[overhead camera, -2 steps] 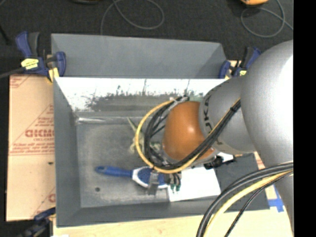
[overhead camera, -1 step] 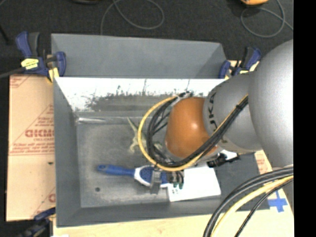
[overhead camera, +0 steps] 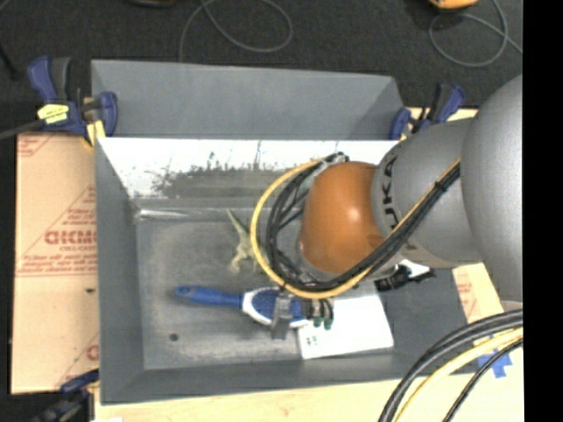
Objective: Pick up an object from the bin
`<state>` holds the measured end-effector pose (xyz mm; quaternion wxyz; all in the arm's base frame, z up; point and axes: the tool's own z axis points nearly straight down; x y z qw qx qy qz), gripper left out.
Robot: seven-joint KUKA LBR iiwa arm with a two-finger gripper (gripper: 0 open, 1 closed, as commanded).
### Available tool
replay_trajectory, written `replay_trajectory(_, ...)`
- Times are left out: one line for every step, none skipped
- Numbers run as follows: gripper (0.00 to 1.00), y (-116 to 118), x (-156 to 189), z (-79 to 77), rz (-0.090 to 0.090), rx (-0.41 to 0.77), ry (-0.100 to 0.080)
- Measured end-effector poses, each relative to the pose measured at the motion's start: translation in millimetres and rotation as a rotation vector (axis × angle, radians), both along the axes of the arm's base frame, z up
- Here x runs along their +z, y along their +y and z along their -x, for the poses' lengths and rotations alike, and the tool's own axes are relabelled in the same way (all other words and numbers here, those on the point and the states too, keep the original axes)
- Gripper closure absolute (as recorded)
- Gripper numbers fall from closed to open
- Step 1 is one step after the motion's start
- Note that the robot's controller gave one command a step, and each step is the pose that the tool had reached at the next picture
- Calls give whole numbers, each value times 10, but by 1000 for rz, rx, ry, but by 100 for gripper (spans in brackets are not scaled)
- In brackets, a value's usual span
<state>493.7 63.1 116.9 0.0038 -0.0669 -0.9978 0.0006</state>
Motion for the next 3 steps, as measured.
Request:
replay_trajectory(100, 0, 209, -12, 0, 1, -6)
replay_trajectory(100, 1, 340, -18, -1, 2, -9)
replay_trajectory(100, -1, 449, -16, -1, 3, -8)
